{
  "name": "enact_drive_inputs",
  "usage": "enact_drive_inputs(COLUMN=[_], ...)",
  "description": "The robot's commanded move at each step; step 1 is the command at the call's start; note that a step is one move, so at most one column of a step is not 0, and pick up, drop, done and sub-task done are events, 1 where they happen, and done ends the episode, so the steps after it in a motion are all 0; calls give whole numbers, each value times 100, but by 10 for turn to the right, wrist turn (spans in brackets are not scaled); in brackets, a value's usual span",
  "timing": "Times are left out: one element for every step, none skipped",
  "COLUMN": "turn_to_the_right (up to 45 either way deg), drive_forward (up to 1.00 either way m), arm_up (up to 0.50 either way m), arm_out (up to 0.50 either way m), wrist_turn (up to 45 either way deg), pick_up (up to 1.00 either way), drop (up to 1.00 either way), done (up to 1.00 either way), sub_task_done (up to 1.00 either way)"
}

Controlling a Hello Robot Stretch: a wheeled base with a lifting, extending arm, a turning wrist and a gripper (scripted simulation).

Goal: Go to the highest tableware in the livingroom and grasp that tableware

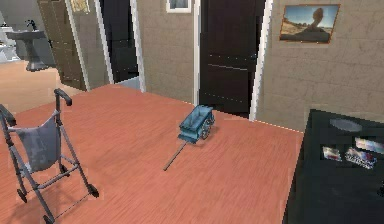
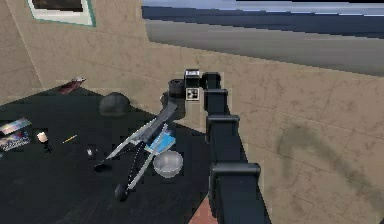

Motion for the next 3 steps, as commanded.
enact_drive_inputs(turn_to_the_right=[0,0,0], drive_forward=[0,0,0], arm_up=[0,0,0], arm_out=[0,0,0], wrist_turn=[450,450,180], pick_up=[0,0,0], drop=[0,0,0], done=[0,0,0], sub_task_done=[0,0,0])
